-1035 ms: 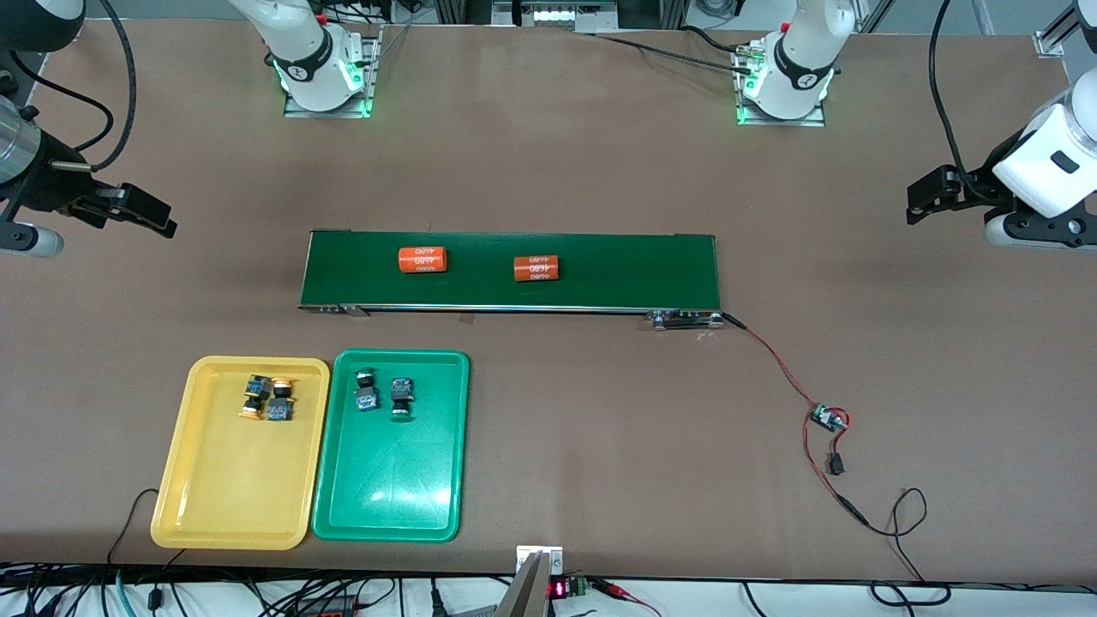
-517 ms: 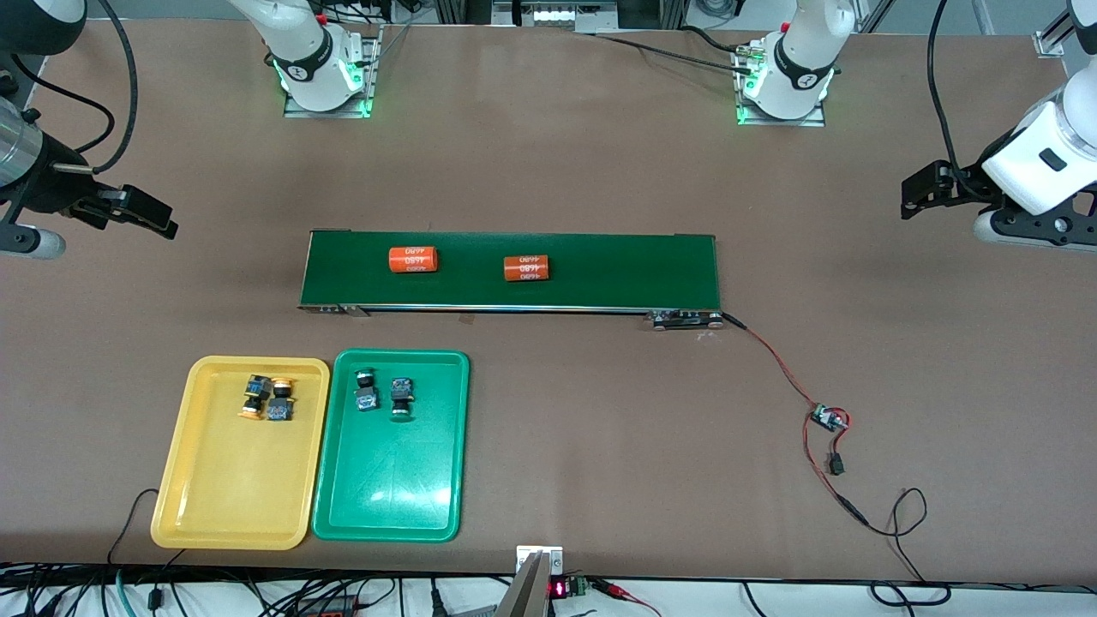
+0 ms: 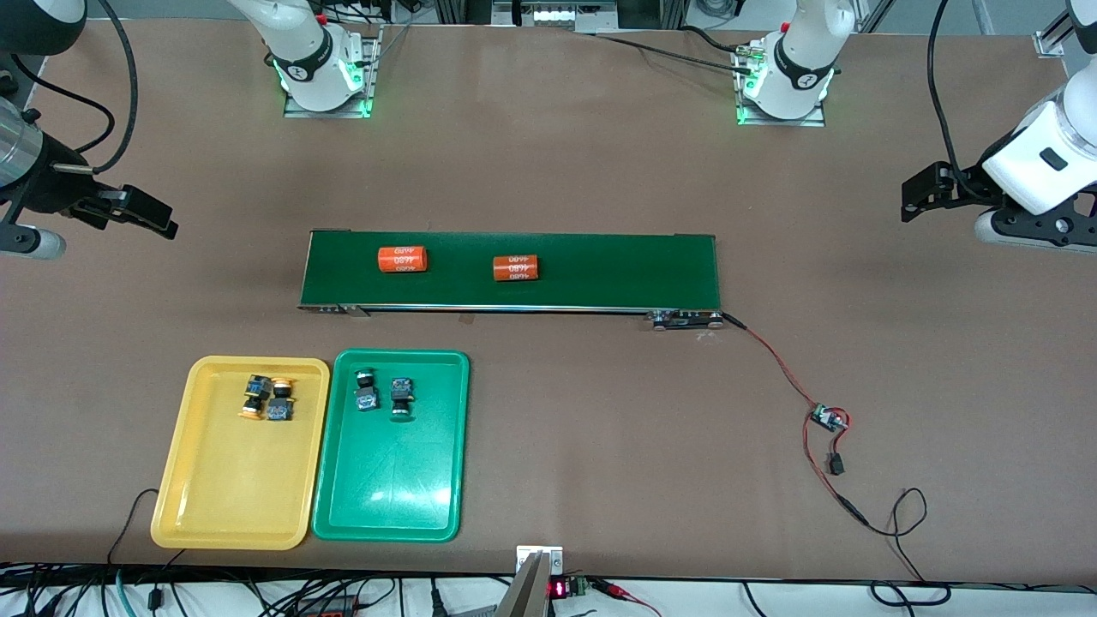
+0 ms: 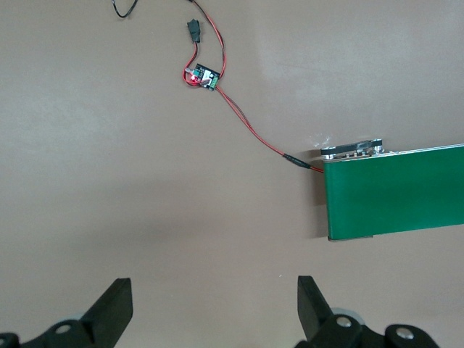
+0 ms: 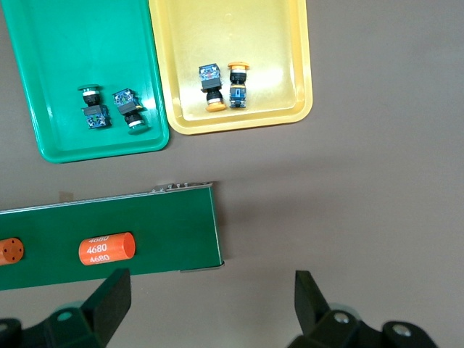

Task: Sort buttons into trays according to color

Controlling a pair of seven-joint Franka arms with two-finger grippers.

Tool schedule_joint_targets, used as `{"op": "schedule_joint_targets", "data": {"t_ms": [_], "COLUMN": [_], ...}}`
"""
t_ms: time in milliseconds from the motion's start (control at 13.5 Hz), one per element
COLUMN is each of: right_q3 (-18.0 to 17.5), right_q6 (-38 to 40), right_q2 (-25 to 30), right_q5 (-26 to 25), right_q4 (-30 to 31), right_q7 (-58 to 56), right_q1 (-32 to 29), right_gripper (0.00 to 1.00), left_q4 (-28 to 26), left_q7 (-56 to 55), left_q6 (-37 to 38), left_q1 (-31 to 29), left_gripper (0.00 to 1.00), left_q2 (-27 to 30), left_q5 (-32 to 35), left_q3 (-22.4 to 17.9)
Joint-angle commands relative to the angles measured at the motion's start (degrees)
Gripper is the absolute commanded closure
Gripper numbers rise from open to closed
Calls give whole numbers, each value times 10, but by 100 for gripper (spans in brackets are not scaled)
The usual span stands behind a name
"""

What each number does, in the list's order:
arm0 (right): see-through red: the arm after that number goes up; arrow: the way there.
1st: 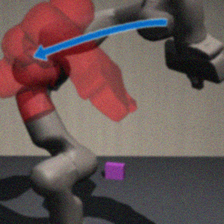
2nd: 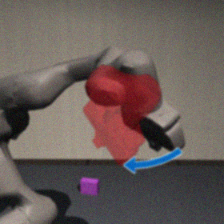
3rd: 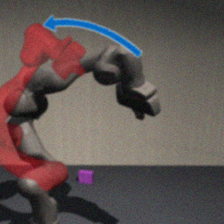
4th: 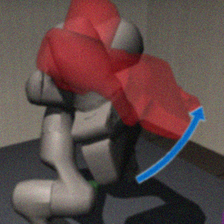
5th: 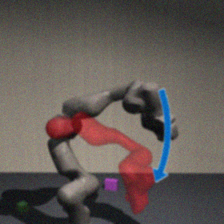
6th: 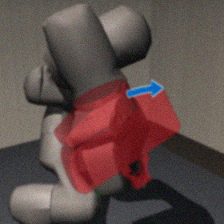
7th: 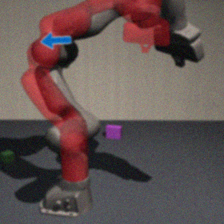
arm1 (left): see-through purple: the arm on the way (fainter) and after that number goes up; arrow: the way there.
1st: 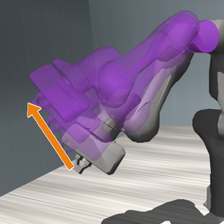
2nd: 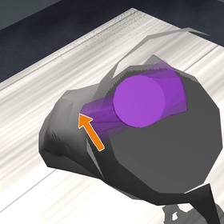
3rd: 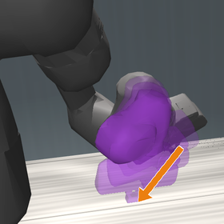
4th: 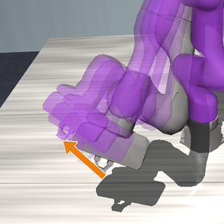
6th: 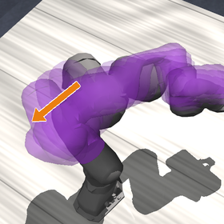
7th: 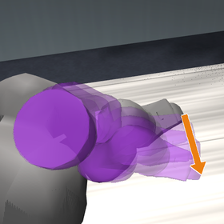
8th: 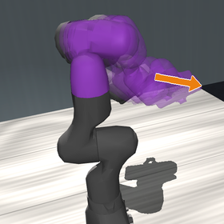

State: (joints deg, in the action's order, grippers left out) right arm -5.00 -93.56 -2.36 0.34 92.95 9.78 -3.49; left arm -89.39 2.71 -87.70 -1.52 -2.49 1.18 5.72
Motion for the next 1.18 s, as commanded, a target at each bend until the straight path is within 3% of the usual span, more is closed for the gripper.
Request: {"op": "schedule_joint_targets", "data": {"t_ms": [0, 1109], "right_q3": [-2, -2], "right_q6": [8, 8], "right_q2": [0, -3], "right_q5": [2, 2], "right_q4": [-6, -6], "right_q7": [-7, -7], "right_q1": [-4, -5], "right_gripper": [0, 0], "left_q4": [9, 10], "left_q7": [6, 6], "left_q6": [0, 0], "left_q1": [1, 0], "left_gripper": [0, 0], "left_q2": [-1, -1], "left_q5": [8, 3], "left_q3": [9, 15]}}
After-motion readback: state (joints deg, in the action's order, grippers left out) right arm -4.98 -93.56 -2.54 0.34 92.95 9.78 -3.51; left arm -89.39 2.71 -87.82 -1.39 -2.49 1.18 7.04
